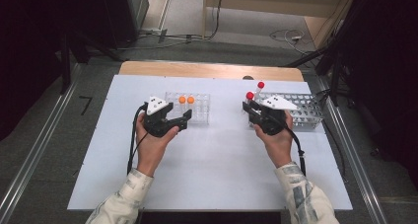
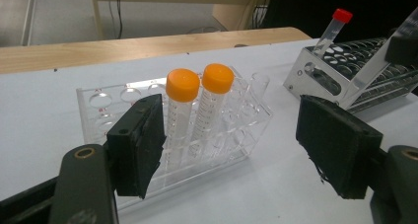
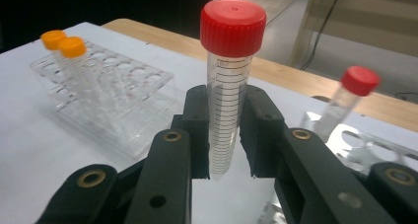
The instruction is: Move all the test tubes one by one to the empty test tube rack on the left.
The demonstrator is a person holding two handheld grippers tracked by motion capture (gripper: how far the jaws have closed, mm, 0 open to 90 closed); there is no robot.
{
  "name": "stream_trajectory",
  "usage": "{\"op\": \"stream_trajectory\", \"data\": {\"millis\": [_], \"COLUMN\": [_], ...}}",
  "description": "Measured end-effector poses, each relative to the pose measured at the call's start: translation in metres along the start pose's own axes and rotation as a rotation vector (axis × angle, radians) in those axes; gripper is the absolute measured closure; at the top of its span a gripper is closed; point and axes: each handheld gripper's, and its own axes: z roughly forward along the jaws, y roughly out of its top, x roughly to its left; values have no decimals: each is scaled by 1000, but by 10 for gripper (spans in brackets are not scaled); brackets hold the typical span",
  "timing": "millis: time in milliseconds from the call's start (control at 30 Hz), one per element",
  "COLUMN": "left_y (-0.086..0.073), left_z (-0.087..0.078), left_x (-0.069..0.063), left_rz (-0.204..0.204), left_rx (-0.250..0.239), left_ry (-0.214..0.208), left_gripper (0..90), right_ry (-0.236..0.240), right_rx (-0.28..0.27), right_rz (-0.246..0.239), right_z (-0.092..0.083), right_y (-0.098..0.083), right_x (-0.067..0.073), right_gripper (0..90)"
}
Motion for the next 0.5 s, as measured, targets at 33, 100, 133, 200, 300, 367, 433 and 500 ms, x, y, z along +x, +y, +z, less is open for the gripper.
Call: {"op": "stream_trajectory", "data": {"millis": [33, 100, 133, 200, 300, 367, 433, 500], "left_y": [0, 0, 0, 0, 1, 1, 2, 2], "left_z": [0, -1, -1, -1, -2, -2, -3, -3], "left_x": [0, -1, -1, -1, -3, -5, -7, -9], "left_rz": [2, 2, 3, 4, 6, 8, 11, 16], "left_rx": [0, -2, -1, -2, -6, -10, -11, -10], "left_ry": [-1, -5, -6, -7, -14, -21, -25, -35], "left_gripper": [278, 277, 277, 277, 279, 282, 284, 285], "right_ry": [7, 24, 32, 47, 68, 80, 95, 108], "right_rx": [1, 9, 10, 16, 30, 37, 43, 48], "right_rz": [-1, -5, -5, -6, -12, -19, -24, -30], "right_z": [2, 6, 8, 12, 18, 21, 25, 29], "right_y": [-1, -2, -3, -6, -9, -10, -11, -12], "right_x": [2, 9, 12, 19, 29, 34, 41, 48], "right_gripper": [715, 715, 715, 715, 715, 715, 715, 715]}}
